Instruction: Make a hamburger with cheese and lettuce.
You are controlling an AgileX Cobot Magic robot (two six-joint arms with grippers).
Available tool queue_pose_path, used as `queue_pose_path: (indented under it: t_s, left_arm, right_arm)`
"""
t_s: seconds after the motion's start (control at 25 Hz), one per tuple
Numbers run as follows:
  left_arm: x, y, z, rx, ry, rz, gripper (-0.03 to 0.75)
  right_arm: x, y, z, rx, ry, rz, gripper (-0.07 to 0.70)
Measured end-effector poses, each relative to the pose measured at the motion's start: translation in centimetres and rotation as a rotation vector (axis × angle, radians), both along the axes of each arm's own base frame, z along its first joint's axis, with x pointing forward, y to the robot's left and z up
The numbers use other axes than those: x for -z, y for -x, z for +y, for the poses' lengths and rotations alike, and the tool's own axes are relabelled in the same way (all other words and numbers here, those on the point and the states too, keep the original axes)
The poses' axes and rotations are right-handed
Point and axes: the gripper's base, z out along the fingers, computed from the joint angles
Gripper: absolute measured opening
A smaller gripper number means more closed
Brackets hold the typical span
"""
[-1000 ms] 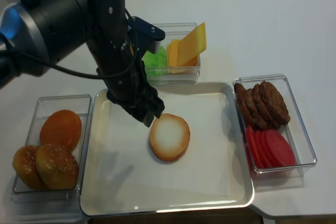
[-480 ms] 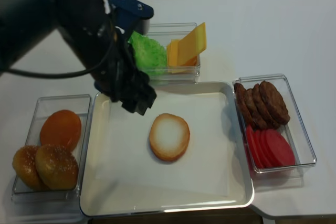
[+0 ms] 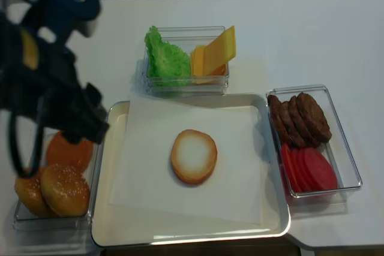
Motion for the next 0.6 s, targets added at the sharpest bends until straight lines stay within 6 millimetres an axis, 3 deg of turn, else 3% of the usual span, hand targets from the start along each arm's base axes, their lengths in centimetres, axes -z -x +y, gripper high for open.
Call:
queue_pose_path:
  t_s: [0.32,0.6]
  left_arm:
    - [0.6,4.4,4.8,-0.134,0.008,-0.068,0.387]
    - [2.2,9.9,8.6,-0.263,0.060,-0.160,0.387]
  right_arm:
    - [0.0,0.0,0.0,0.000,0.000,0.000,0.181]
    - [0.0,0.0,0.0,0.000,0.000,0.000,0.181]
